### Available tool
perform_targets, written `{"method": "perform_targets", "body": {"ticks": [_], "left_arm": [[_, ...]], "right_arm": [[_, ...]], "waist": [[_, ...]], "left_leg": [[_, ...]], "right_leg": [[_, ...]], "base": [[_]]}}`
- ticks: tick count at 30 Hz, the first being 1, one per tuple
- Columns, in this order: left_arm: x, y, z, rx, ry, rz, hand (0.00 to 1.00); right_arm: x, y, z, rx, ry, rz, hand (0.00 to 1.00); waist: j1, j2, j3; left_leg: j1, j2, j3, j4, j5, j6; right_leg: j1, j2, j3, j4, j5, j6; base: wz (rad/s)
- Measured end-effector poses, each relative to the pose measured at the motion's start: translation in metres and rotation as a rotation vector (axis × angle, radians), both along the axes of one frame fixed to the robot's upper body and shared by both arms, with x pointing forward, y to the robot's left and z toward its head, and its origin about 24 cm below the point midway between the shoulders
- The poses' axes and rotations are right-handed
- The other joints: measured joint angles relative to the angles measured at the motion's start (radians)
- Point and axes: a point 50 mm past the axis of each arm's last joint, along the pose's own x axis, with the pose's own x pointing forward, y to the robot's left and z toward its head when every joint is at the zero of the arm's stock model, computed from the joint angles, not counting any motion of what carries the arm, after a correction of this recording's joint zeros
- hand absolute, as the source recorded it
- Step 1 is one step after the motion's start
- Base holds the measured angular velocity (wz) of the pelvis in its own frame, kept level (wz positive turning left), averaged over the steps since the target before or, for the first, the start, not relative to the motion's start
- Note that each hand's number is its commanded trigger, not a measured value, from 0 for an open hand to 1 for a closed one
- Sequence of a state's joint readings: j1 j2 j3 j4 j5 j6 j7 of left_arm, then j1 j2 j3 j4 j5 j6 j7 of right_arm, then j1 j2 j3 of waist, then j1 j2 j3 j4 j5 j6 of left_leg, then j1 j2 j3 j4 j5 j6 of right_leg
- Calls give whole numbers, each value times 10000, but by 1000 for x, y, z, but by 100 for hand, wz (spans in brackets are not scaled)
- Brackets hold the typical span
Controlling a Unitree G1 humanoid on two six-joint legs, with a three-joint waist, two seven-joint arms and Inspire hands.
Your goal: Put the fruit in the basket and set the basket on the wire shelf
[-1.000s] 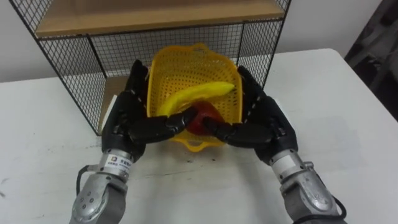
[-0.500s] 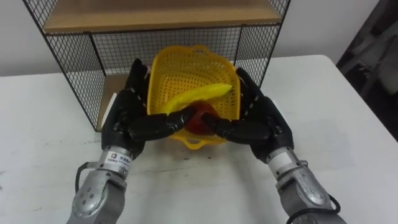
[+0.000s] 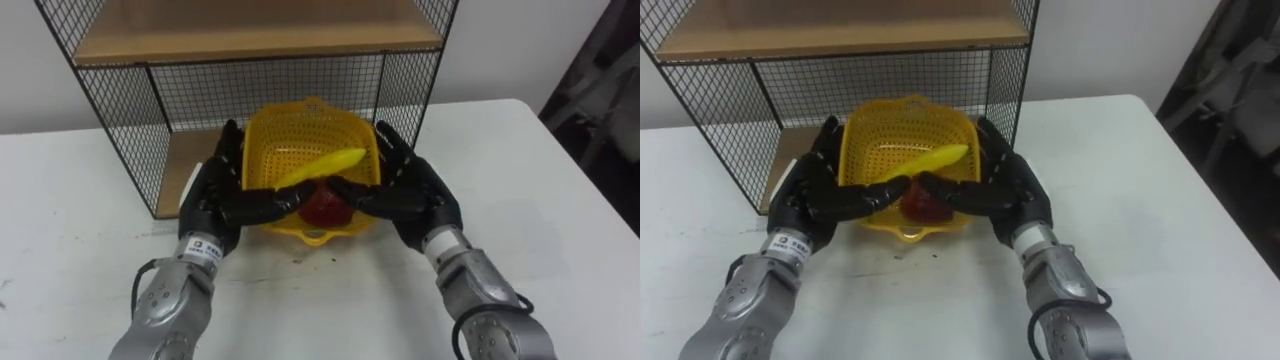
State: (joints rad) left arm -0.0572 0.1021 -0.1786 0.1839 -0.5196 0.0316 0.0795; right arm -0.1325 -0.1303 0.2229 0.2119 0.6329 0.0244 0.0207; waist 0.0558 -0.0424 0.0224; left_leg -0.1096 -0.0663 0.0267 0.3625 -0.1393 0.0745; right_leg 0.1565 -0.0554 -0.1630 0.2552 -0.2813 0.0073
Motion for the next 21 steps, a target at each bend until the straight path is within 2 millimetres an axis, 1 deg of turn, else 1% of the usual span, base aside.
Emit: {"method": "perform_targets", "body": {"ticks": [3, 5, 7, 10, 14, 17, 21], "left_arm": [[7, -4, -1, -31, 265, 279, 0], [16, -6, -1, -71, 583, 534, 0], [21, -8, 0, -92, 727, 668, 0], [27, -10, 2, -303, 941, 779, 0], [36, -13, 4, -784, 1373, 899, 0], [39, -15, 4, -1163, 1643, 962, 0], [39, -15, 3, -1244, 1945, 1078, 0]], "right_arm": [[11, 1, 3, 260, 213, -198, 0], [19, 2, 1, 525, 650, -276, 0], [23, 3, 1, 704, 843, -347, 0], [26, 4, 2, 643, 1069, -436, 0], [34, 8, 8, 883, 1310, -629, 0], [41, 11, 12, 838, 1391, -759, 0], [44, 14, 15, 623, 1485, -727, 0]], "waist": [[39, 13, -1], [46, 40, 6], [53, 67, 16], [60, 95, 2], [60, 173, 8], [66, 188, 13], [31, 202, 3]], "left_leg": [[23, -3, -52, -9, 5, -17], [127, 6, -76, -13, 6, -23], [194, 6, -100, -9, 3, -27], [200, 17, -104, 19, 3, -27], [286, 19, -104, 51, 5, -24], [367, 18, -127, 50, 5, -29], [388, 6, -148, -1, 8, -30]], "right_leg": [[63, 10, -78, -4, 11, -18], [223, 35, -105, -107, 61, -35], [351, 43, -151, -182, 94, -35], [369, 49, -163, -172, 101, -36], [471, 51, -164, -168, 117, -27], [525, 59, -148, -170, 117, -25], [553, 60, -156, -190, 117, -25]], "base": [[5], [0], [2], [0], [0], [0], [0]]}}
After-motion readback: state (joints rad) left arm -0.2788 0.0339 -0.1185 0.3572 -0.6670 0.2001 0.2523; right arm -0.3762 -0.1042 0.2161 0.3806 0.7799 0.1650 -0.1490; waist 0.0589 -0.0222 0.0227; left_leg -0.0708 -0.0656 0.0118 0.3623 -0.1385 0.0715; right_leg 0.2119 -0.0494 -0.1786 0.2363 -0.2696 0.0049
